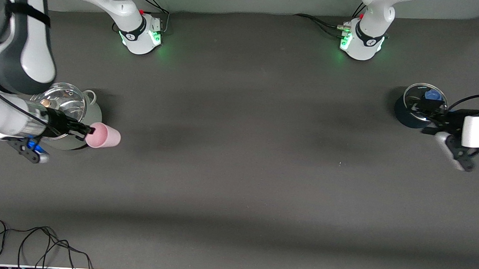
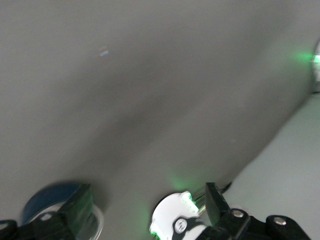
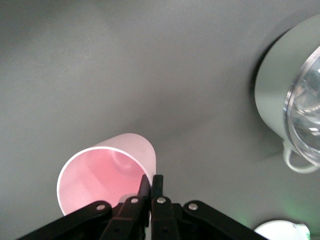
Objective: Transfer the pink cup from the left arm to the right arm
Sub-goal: 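Carry the pink cup with the right gripper while the left gripper retracts, then lower the pink cup onto the table and open the right gripper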
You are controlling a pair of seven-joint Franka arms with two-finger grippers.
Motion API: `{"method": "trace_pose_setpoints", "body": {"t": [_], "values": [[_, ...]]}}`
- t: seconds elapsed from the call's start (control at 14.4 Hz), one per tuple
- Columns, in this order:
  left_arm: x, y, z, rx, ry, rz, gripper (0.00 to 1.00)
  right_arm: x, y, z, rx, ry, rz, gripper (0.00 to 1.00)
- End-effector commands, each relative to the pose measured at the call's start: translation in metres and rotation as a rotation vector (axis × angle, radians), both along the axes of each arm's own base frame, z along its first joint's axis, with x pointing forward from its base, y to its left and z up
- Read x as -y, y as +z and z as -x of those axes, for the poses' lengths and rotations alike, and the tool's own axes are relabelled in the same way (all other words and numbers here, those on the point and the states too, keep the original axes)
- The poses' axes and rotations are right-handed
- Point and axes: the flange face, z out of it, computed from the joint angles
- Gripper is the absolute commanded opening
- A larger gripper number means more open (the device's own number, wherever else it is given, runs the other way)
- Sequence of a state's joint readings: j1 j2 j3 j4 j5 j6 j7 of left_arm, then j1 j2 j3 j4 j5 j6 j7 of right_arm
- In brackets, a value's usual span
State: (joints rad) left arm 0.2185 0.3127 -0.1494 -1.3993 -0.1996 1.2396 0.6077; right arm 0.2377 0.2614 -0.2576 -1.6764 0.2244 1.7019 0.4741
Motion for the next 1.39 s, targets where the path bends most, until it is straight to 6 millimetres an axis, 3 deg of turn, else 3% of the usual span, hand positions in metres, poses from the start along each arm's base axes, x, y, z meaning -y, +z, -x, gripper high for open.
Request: {"method": "trace_pose_setpoints", "body": {"t": [0.0, 0.14, 0.28, 0.49, 0.7, 0.91, 0.98, 1.05, 1.11, 1.18, 1.32], "values": [[0.024, 0.035, -0.002, 0.029, 0.046, -0.225, 1.00, 0.002, -0.038, 0.014, 0.044, 0.029, -0.003, 0.00], [0.021, 0.056, 0.005, 0.040, 0.188, -0.303, 1.00, 0.008, -0.075, 0.021, 0.081, 0.046, 0.007, 0.00], [0.013, 0.057, 0.006, 0.016, 0.324, -0.368, 1.00, 0.014, -0.108, 0.031, 0.108, 0.051, 0.022, 0.00], [0.033, 0.061, 0.006, 0.057, 0.382, -0.492, 1.00, 0.017, -0.154, 0.036, 0.118, 0.040, 0.053, 0.00], [0.043, 0.055, 0.013, 0.132, 0.451, -0.522, 1.00, 0.020, -0.177, 0.036, 0.139, 0.041, 0.073, 0.00], [0.046, 0.042, 0.028, 0.206, 0.504, -0.521, 1.00, 0.019, -0.173, 0.036, 0.151, 0.061, 0.071, 0.00], [0.048, 0.037, 0.031, 0.227, 0.507, -0.514, 1.00, 0.019, -0.169, 0.035, 0.158, 0.069, 0.067, 0.16], [0.048, 0.033, 0.033, 0.237, 0.505, -0.509, 1.00, 0.020, -0.161, 0.034, 0.174, 0.068, 0.064, 0.49], [0.048, 0.033, 0.031, 0.242, 0.503, -0.501, 1.00, 0.019, -0.151, 0.033, 0.188, 0.066, 0.060, 0.89], [0.048, 0.034, 0.031, 0.244, 0.504, -0.497, 1.00, 0.018, -0.139, 0.033, 0.193, 0.063, 0.052, 1.00], [0.046, 0.040, 0.029, 0.246, 0.512, -0.470, 1.00, 0.014, -0.101, 0.028, 0.185, 0.066, 0.024, 1.00]]}}
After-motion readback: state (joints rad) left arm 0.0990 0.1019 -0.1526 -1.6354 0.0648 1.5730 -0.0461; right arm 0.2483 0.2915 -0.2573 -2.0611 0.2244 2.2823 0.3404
